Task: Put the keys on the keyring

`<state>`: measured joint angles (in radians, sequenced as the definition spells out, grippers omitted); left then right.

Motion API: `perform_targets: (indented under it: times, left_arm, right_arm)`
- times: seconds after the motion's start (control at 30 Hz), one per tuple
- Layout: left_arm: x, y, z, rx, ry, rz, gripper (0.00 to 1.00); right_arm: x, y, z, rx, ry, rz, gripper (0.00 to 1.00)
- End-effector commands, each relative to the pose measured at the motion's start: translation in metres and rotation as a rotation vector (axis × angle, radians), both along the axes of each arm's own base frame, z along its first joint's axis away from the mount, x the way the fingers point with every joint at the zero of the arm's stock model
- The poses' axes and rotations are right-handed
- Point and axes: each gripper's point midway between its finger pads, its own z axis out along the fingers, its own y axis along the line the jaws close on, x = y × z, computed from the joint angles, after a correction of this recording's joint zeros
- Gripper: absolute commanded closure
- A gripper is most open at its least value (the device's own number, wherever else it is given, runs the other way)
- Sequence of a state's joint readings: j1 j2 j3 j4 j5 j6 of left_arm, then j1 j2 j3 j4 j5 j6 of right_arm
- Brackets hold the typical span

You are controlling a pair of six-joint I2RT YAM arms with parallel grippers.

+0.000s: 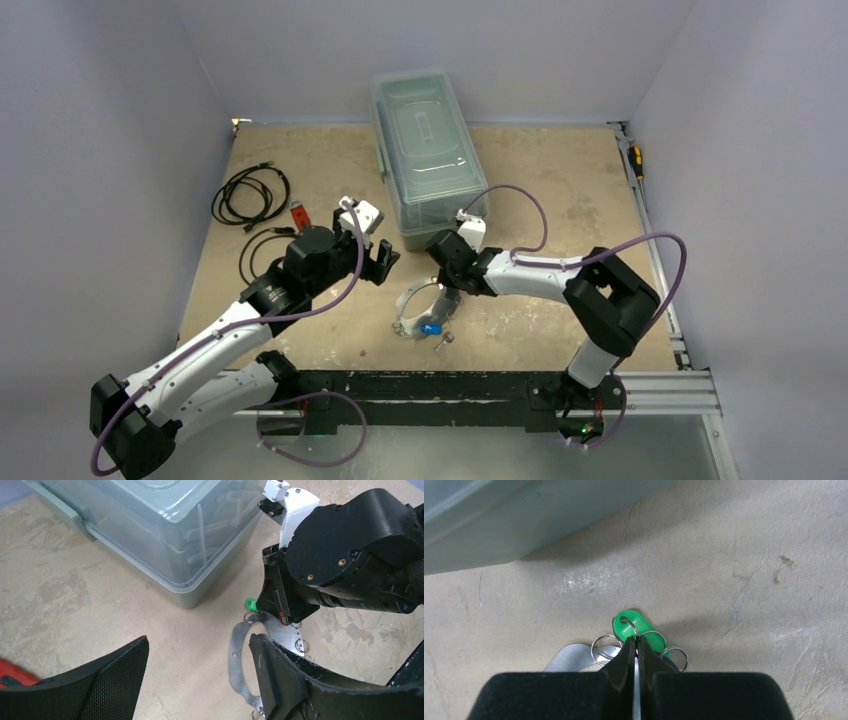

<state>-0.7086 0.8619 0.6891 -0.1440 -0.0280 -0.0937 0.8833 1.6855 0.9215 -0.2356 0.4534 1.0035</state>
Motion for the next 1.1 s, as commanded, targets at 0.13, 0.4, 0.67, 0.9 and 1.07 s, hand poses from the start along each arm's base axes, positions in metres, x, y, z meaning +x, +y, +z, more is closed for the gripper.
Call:
perform_targets:
  times: [0.13, 0.4, 0.67, 0.9, 1.07]
  left_arm:
    - [-0.003, -0.003, 0.02, -0.046, -0.052, -0.023, 0.24]
    - [-0.013, -0.006, 0.048, -0.135, -0.12, -0.067, 0.23]
    - [-0.019, -0.006, 0.065, -0.172, -0.241, -0.106, 0.2]
    - [-0.029, 0.003, 0.088, -0.227, -0.477, -0.14, 0.17]
    - [-0.047, -0.003, 0.095, -0.154, -0.664, -0.268, 0.17]
  right_arm:
    - [0.002, 0.012, 0.052, 0.099, -0.177, 0.193, 1.0]
    - [-0.011, 0.029, 0.082, 0.193, -0.281, 0.382, 1.0]
    - [-0.019, 0.034, 0.139, 0.246, -0.422, 0.51, 1.0]
    - [-0.026, 0.031, 0.192, 0.23, -0.521, 0.602, 1.0]
    - [-0.044, 0.035, 0.232, 0.227, -0.604, 0.74, 1.0]
